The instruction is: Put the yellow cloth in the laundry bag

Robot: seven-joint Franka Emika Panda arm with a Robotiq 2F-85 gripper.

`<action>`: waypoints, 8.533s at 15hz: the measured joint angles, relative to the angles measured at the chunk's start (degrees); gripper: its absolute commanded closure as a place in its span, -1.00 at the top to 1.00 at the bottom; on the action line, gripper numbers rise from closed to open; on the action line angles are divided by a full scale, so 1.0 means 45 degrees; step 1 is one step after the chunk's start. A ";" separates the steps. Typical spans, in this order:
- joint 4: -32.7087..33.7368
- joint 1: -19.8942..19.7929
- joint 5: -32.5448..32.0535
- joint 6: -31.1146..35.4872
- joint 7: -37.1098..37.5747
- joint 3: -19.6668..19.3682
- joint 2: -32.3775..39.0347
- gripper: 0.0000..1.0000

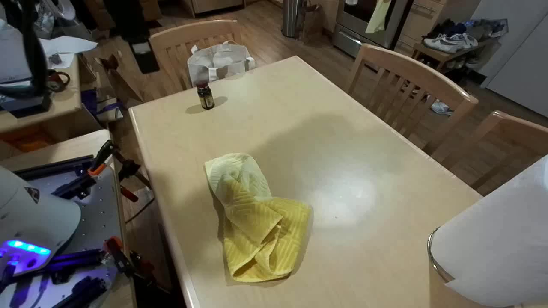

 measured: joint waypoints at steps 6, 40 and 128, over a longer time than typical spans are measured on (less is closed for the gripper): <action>-0.0012 0.0012 -0.0001 0.0475 0.0000 0.0000 0.0006 1.00; -0.3654 -0.0859 0.7374 1.1451 0.4407 -0.1757 0.7528 1.00; 2.0481 0.8606 -0.0588 -0.4222 -0.7623 0.4988 1.9637 -0.91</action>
